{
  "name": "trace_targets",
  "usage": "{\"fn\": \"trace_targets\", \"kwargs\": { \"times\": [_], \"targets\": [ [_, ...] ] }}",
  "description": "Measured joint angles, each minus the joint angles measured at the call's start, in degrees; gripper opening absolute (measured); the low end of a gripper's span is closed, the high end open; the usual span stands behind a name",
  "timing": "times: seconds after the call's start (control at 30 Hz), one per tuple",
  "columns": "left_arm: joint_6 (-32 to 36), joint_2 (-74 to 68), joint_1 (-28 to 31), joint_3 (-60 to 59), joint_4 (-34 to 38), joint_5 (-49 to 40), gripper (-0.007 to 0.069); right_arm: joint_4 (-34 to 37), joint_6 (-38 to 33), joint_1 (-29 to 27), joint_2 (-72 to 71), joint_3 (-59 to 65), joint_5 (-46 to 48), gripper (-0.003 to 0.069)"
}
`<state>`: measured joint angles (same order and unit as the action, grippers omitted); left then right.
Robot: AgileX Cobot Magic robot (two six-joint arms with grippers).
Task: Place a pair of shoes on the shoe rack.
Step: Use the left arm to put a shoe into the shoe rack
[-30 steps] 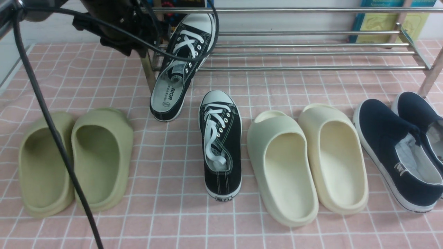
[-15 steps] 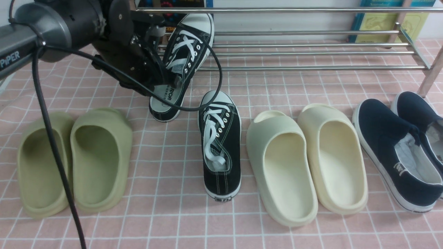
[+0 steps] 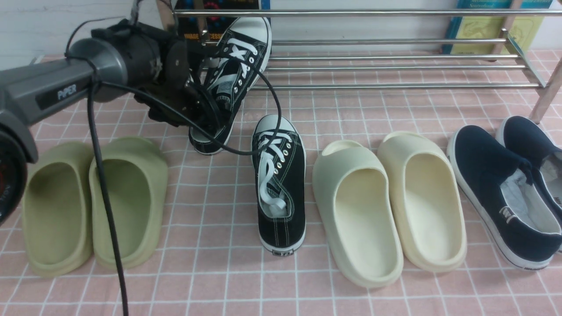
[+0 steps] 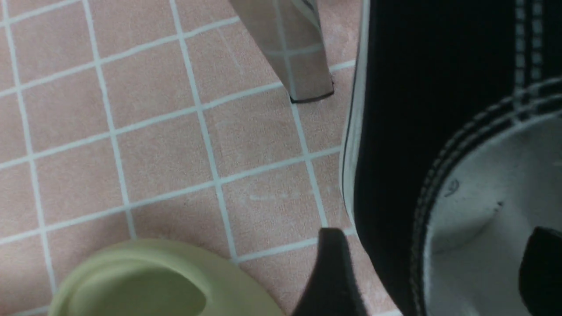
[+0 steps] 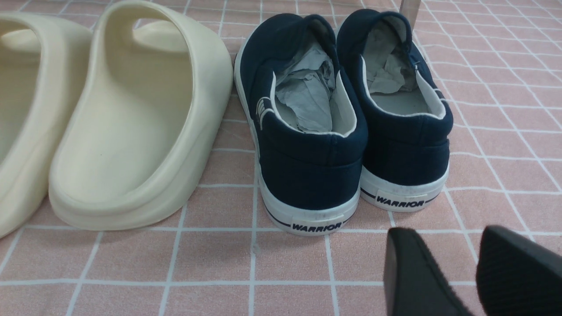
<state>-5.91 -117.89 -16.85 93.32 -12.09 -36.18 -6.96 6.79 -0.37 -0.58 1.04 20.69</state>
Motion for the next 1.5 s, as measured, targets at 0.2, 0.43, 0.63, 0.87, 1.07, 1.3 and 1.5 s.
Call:
{"fn": "trace_targets", "kwargs": {
  "times": [0.2,0.43,0.63,0.87,1.07,1.3,1.5],
  "targets": [
    [-6.0,-1.2,0.0,0.1,-2.2,0.0,0.0108,0.0,0.0,0.0,0.0,0.0,0.0,0.0241],
    [-12.2,1.1,0.1,4.0,2.3,-7.0,0.0018,0.0,0.0,0.0,0.0,0.0,0.0,0.0241],
    [-14.0,1.9,0.2,11.3,6.9,-10.0,0.0018,0.0,0.0,0.0,0.0,0.0,0.0,0.0241],
    [-21.2,-1.2,0.2,16.6,10.7,-7.7,0.0019,0.0,0.0,0.0,0.0,0.0,0.0,0.0241],
    [-25.4,-4.4,0.2,16.6,12.7,-3.7,0.0019,0.0,0.0,0.0,0.0,0.0,0.0,0.0241],
    [-25.2,-5.3,0.2,16.6,13.0,-0.9,0.0048,0.0,0.0,0.0,0.0,0.0,0.0,0.0241],
    [-20.8,-3.8,0.3,17.2,13.2,1.8,0.0196,-0.1,0.0,0.0,0.0,0.0,0.0,0.0241]
  ]
}}
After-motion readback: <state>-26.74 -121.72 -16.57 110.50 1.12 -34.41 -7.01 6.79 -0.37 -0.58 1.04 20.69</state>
